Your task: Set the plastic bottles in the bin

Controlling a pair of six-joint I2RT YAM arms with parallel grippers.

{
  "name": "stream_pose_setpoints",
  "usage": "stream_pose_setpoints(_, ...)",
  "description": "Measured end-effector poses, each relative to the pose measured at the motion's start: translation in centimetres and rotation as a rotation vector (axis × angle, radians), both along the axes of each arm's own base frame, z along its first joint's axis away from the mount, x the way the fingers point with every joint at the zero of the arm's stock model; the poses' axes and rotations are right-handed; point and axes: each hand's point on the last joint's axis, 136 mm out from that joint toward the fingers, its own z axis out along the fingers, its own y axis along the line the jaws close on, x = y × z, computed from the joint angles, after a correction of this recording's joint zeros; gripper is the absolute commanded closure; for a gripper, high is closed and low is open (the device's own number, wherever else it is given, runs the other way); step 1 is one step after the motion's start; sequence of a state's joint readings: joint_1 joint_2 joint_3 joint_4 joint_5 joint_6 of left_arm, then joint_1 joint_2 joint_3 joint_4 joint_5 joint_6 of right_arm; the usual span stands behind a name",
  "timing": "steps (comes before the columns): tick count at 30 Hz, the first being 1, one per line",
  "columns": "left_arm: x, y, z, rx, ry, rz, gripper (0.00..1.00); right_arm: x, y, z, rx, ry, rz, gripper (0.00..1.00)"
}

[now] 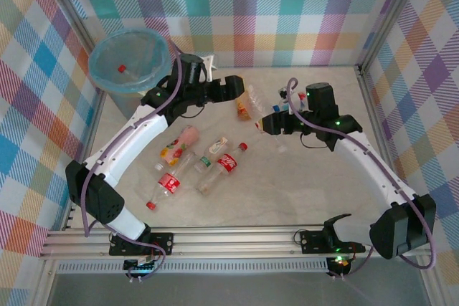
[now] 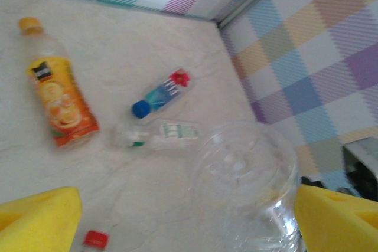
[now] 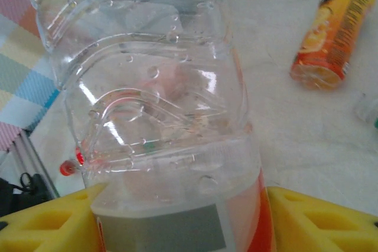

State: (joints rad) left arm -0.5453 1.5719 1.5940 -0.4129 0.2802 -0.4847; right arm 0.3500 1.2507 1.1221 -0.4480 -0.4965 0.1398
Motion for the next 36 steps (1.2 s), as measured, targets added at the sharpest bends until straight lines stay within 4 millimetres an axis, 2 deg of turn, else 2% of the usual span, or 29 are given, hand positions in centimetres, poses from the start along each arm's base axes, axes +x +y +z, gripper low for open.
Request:
stream_pose_setpoints(9,-0.8,-2.0,2.8,-0.158,-0.003,-0.087,0.11,-0.1,1.4,3.2,0.103,-0.054,0.059,0.37)
stream_pose_setpoints(12,-1.0,-2.6,3.1,-0.183,0.0,-0.12,0.14,-0.2,1.9,3.9,0.127,-0.07,0.077,0.37)
stream_pose_setpoints(17,-1.0,-3.3,2.5,-0.195,0.023,-0.149,0.17,-0.6,2.4,4.1,0.141,-0.066,0.096,0.35)
stream_pose_setpoints(23,-1.2,-3.5,2.8,-0.21,0.032,-0.162,0.33,-0.8,2.6,4.2,0.142,-0.066,0.104,0.34)
stream_pose_setpoints(25,-1.3,-3.6,3.0,-0.212,0.031,-0.164,0.36,-0.8,2.7,4.2,0.142,-0.067,0.107,0.32)
stream_pose_setpoints(27,-1.2,-3.5,3.0,-0.212,0.029,-0.163,0.37,-0.8,2.8,4.3,0.142,-0.069,0.105,0.24)
stream_pose_setpoints(32,-0.7,-2.3,3.1,-0.185,0.024,-0.094,0.39,-0.6,2.9,6.4,0.167,-0.096,0.095,0.06)
stream_pose_setpoints(36,0.8,0.7,4.7,-0.147,-0.009,0.014,0.4,-0.1,3.1,9.4,0.196,-0.148,0.079,0.02)
